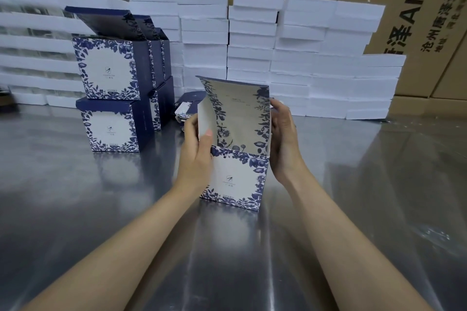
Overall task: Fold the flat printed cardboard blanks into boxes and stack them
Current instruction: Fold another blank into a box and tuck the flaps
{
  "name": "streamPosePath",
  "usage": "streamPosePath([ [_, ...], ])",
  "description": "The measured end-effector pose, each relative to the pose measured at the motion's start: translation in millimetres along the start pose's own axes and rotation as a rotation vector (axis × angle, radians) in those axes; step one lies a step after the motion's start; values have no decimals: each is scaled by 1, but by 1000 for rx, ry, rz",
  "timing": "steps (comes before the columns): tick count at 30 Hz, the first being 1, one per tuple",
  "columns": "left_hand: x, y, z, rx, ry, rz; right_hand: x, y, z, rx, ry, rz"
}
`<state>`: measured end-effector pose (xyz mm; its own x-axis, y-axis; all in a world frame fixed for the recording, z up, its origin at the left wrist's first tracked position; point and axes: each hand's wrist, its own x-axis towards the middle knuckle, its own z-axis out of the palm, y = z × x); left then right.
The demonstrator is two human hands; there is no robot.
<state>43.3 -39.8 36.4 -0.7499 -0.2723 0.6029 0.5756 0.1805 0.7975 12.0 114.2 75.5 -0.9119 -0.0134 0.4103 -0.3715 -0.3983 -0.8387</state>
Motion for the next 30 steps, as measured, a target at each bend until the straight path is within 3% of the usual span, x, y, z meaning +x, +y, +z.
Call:
streamPosePath([
  [8,3,-1,-2,-86,-88,15,7,-15,-8,3,7,106],
  [15,-2,5,0,-30,-121,152,21,-24,-18,-60,130,294],
  [20,0,6,-4,-9,-192,218,24,-29,-19,94,195,414],
  [28,-1,4,-2,87,-272,252,13,-9,-22,154,326,406],
  [30,0,3,-3,96,-267,274,6,0,-21,103,386,283],
])
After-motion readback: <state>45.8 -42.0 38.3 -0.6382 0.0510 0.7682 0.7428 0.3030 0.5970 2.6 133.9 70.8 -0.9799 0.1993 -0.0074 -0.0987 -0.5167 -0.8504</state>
